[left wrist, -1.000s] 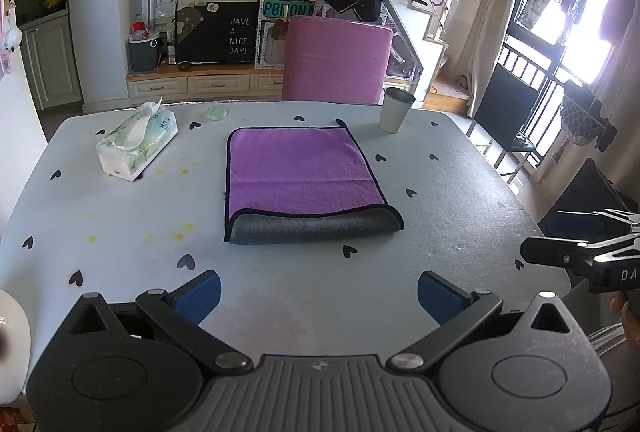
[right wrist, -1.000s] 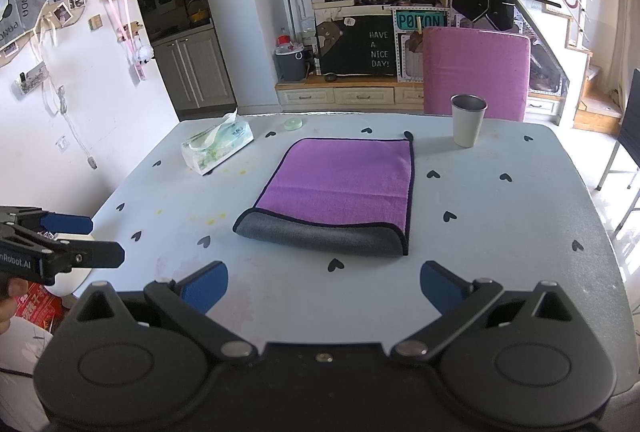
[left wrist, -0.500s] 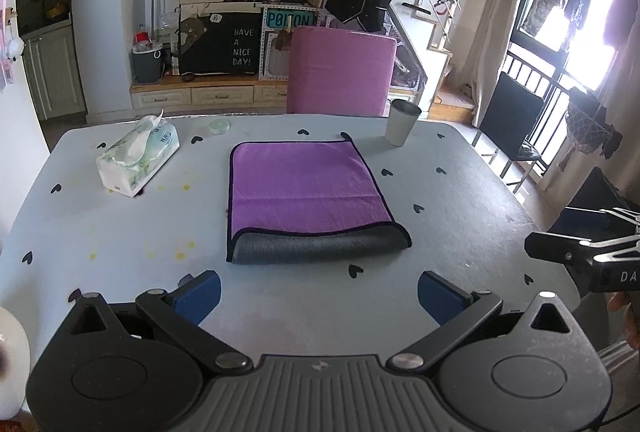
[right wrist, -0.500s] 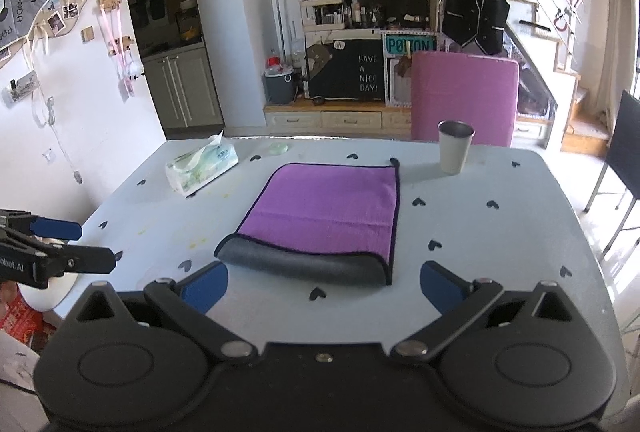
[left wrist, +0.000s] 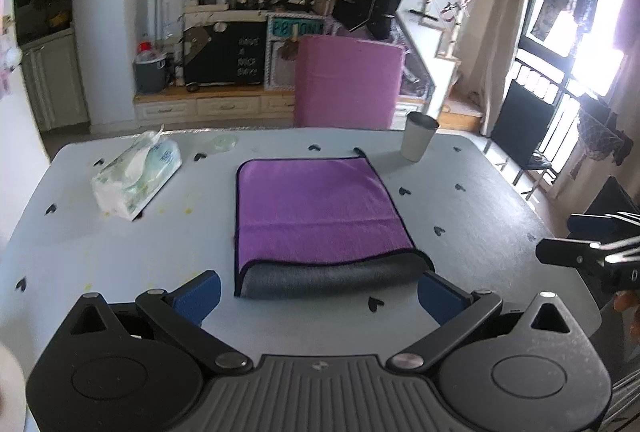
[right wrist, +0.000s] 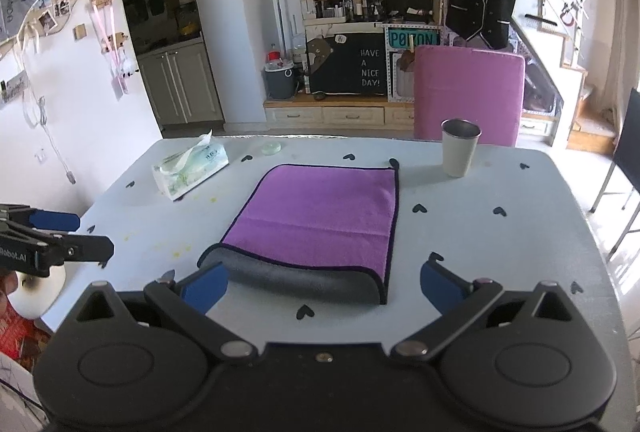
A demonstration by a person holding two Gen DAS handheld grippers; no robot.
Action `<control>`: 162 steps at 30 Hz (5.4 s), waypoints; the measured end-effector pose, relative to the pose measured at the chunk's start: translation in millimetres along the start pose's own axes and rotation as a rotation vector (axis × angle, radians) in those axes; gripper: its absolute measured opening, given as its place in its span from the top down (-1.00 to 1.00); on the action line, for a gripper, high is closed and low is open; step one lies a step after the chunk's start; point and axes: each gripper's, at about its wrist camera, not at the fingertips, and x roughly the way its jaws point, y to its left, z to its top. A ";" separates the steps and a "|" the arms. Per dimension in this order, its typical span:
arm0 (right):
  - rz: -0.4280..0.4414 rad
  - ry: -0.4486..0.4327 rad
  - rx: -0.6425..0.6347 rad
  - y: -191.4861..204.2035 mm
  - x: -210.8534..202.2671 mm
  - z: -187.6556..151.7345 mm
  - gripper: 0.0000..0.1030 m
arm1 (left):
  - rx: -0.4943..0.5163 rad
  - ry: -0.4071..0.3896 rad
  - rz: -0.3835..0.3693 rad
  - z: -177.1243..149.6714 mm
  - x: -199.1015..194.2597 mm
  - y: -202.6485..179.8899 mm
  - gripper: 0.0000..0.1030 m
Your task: Fold towel
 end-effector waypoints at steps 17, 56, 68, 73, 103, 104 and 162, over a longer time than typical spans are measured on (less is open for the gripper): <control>-0.059 0.004 0.064 -51.7 86.8 22.3 -0.99 | 0.006 -0.003 0.081 33.6 92.1 43.8 -1.00; 0.175 0.463 0.104 -82.8 260.7 5.8 0.10 | -0.063 0.370 -0.133 26.5 255.7 94.1 -0.25; 0.180 0.570 0.068 -81.2 281.4 3.5 0.38 | -0.038 0.491 -0.149 13.6 265.7 102.4 0.04; 0.196 0.601 0.053 -81.7 283.5 0.9 0.38 | -0.041 0.517 -0.145 10.6 267.2 107.4 0.15; 0.149 0.504 0.093 -92.4 271.4 22.1 0.91 | -0.084 0.438 -0.032 33.0 260.7 111.6 0.90; 0.145 0.493 0.097 -92.2 271.0 24.6 0.91 | -0.084 0.427 -0.034 36.8 258.3 111.5 0.90; -0.063 0.364 0.014 -109.0 428.9 158.6 0.47 | -0.091 0.321 0.119 180.5 405.1 131.6 0.68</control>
